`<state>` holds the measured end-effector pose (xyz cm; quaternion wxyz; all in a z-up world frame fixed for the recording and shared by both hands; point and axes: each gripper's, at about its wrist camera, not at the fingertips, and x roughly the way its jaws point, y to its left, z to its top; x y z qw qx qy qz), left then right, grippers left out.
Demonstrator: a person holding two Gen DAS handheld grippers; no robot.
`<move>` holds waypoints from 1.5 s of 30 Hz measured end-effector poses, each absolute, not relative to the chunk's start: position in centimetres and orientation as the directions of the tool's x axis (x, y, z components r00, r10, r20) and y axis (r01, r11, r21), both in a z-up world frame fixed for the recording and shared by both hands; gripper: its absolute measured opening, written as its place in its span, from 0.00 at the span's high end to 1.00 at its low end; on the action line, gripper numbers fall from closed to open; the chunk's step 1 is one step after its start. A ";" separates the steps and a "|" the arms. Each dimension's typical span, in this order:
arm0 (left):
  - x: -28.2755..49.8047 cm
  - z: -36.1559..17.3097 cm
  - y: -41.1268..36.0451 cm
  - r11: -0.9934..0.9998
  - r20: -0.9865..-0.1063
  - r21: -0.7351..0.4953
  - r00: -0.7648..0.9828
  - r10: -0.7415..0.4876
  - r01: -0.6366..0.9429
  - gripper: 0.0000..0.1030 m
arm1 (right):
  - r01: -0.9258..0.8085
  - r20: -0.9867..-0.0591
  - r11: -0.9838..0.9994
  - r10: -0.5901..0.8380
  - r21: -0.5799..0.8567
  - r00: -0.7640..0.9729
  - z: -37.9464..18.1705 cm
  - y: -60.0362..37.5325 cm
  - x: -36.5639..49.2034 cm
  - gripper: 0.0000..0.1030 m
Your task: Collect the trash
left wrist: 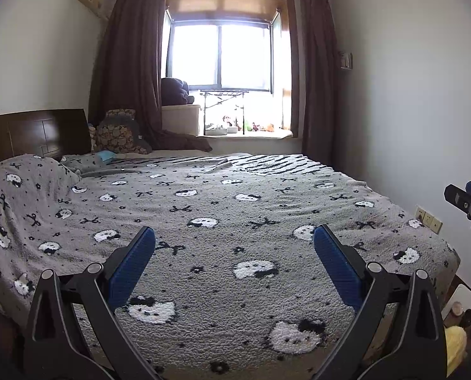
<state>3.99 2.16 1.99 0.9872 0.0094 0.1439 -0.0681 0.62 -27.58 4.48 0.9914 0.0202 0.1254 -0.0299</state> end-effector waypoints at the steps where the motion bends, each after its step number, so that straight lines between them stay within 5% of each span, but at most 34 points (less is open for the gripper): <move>1: 4.0 2.0 2.2 0.991 -0.285 0.000 0.949 -0.131 0.137 0.08 | 0.063 -0.250 0.997 -0.053 0.032 0.967 4.5 -27.6 0.6 0.03; 45: 3.4 3.1 3.0 0.996 -0.278 -0.012 0.957 -0.087 0.087 0.08 | 0.057 -0.256 0.998 -0.049 0.023 0.965 4.6 -27.0 1.3 0.03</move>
